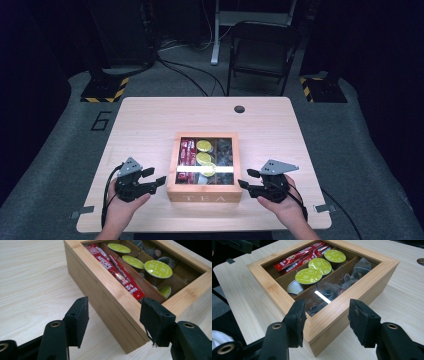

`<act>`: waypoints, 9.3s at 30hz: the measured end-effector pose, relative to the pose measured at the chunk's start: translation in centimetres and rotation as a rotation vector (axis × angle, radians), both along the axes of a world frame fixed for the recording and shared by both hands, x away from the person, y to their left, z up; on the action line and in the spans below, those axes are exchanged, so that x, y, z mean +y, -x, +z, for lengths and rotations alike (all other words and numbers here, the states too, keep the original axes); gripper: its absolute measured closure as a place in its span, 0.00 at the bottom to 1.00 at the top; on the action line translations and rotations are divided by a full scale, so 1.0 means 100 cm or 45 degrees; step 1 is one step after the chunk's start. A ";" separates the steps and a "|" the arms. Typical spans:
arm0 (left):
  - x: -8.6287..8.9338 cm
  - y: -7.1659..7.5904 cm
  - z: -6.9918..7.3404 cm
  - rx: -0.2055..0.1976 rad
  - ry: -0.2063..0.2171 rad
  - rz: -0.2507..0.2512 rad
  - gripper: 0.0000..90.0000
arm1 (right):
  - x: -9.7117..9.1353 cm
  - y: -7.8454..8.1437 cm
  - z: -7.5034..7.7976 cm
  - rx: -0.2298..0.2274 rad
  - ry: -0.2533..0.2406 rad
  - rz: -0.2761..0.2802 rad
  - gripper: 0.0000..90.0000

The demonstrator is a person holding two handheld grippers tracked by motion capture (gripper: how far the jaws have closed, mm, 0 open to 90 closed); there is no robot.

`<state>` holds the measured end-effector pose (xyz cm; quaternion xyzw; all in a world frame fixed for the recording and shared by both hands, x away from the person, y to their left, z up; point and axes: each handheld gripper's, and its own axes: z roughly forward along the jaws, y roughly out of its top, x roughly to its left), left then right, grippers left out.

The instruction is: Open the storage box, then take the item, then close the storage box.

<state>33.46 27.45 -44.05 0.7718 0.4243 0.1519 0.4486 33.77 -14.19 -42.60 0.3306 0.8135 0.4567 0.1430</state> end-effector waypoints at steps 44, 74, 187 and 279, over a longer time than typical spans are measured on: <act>-0.029 0.016 -0.034 -0.013 -0.141 -0.201 0.43 | 0.013 0.007 -0.048 0.098 0.133 0.075 0.51; -0.034 0.015 -0.029 -0.060 -0.152 -0.181 0.47 | 0.016 0.007 -0.042 0.033 0.091 0.060 0.53; -0.036 -0.081 0.109 -0.276 0.003 0.059 0.62 | 0.019 -0.128 0.036 -0.161 -0.022 -0.141 0.67; -0.085 -0.082 -0.024 0.021 -0.113 0.260 0.72 | 0.015 -0.136 0.031 -0.115 -0.099 -0.104 0.62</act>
